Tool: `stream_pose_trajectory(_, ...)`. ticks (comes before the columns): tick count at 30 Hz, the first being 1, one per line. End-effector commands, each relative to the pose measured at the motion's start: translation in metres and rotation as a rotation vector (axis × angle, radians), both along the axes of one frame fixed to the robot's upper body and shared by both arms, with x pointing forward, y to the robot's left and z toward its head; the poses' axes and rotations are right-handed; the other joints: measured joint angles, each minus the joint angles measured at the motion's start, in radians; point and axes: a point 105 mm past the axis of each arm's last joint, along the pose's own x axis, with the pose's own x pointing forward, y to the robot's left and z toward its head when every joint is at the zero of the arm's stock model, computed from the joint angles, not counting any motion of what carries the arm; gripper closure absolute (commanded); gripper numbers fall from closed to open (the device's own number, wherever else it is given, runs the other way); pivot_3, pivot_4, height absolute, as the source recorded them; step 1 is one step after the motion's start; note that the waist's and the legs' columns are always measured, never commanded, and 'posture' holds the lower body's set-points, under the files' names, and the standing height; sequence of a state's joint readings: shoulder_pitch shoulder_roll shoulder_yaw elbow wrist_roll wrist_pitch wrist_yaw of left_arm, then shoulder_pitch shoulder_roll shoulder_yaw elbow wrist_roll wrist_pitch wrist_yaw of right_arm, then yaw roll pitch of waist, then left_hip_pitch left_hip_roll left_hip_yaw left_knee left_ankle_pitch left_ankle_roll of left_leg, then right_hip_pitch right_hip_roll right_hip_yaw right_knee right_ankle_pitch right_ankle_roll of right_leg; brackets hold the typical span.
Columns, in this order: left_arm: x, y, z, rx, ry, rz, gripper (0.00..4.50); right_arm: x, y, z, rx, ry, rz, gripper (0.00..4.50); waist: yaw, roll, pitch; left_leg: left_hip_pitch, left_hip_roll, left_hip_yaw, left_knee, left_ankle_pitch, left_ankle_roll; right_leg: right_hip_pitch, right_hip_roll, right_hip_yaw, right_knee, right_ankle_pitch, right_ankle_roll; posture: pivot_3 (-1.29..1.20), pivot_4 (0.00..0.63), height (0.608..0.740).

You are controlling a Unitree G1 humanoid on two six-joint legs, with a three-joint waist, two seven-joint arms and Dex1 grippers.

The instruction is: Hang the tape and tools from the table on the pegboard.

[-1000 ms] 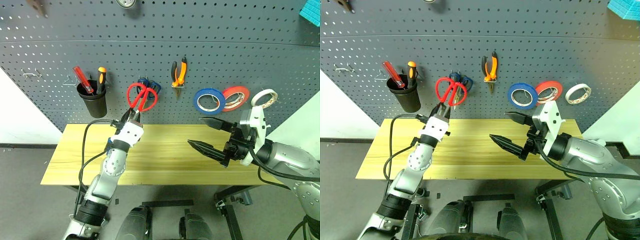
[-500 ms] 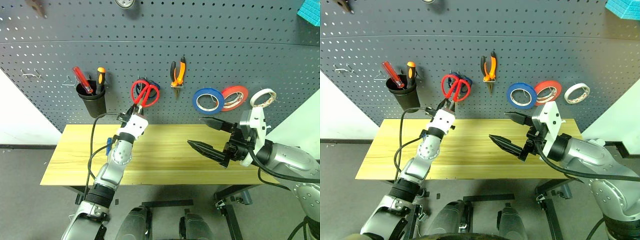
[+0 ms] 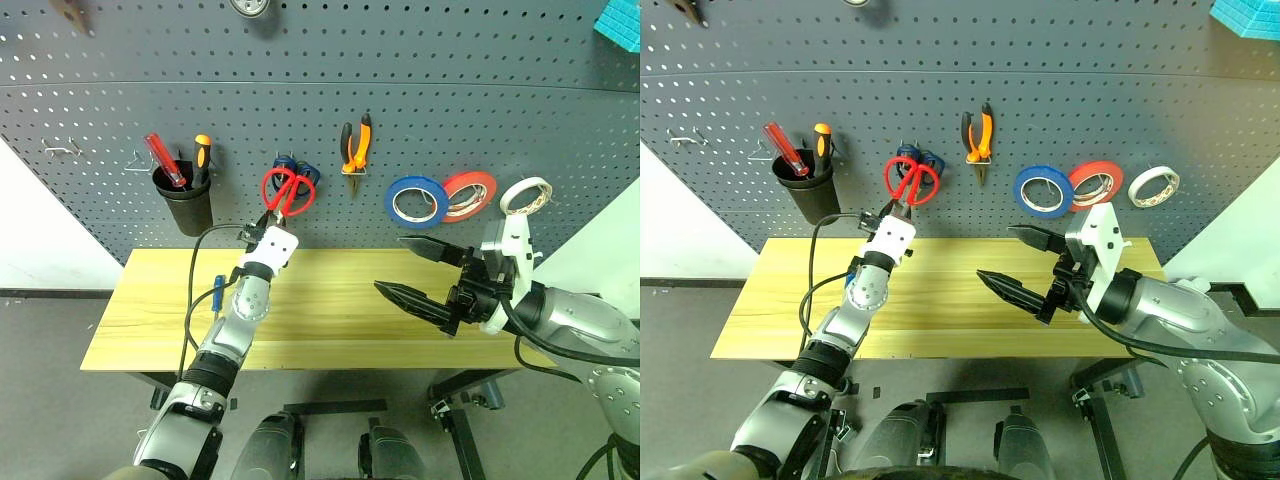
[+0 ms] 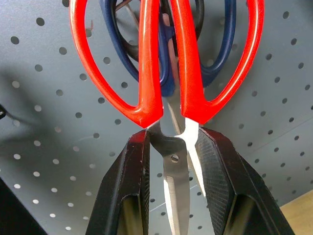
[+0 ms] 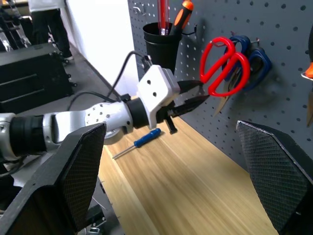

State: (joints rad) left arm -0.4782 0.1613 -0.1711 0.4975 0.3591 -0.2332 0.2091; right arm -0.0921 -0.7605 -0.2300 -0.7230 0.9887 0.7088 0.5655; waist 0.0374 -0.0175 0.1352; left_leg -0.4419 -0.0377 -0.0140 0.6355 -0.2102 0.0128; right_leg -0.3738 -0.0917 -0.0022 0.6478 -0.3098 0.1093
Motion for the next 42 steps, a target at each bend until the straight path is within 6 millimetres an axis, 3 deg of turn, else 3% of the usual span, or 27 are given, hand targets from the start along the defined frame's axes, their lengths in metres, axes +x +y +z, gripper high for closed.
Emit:
stream_pose_trajectory(1,0.002,0.0,0.01,-0.01,-0.048,0.003,3.4,-0.008,0.003,0.021,0.046,-0.088,0.031,0.0,-0.001,0.0,0.0,0.0,0.0,0.0,0.0,0.0,0.0,0.0,0.0,0.0,0.0,0.0,0.0,-0.05,0.131,0.74)
stream_pose_trajectory(13,0.013,0.011,0.005,-0.028,-0.058,0.086,3.4,-0.01,0.003,0.022,0.051,-0.093,0.034,0.0,-0.001,0.0,0.0,0.0,0.0,0.0,0.0,0.0,0.0,0.0,0.0,0.0,0.0,0.0,0.0,-0.06,0.133,0.74)
stream_pose_trajectory(25,0.025,0.005,0.005,-0.045,-0.049,0.099,3.4,-0.008,0.002,0.021,0.043,-0.091,0.023,0.0,-0.003,0.0,0.0,0.0,0.0,0.0,0.002,0.0,0.0,0.0,0.0,0.0,0.001,0.0,0.001,-0.06,0.131,0.74)
stream_pose_trajectory(35,0.023,0.001,0.001,-0.045,-0.039,0.088,0.15,-0.006,0.002,0.019,0.036,-0.092,0.016,0.0,0.0,0.0,0.0,0.0,0.0,0.0,0.002,0.0,0.0,0.0,0.0,0.0,0.001,0.0,0.001,-0.05,0.12,0.74)
stream_pose_trajectory(40,0.009,0.006,-0.012,-0.066,-0.002,0.071,0.03,-0.006,0.003,0.018,0.034,-0.093,0.015,0.0,-0.003,0.0,0.0,0.0,0.0,0.001,0.002,0.0,0.0,0.0,0.0,0.0,0.001,0.001,0.001,-0.05,0.115,0.74)
stream_pose_trajectory(42,-0.003,0.018,-0.028,-0.079,0.078,0.095,0.03,-0.006,0.002,0.017,0.032,-0.093,0.009,0.0,-0.007,0.0,0.0,0.0,0.0,0.001,0.001,0.0,0.0,-0.001,0.0,0.001,0.001,0.001,0.001,-0.05,0.11,0.74)
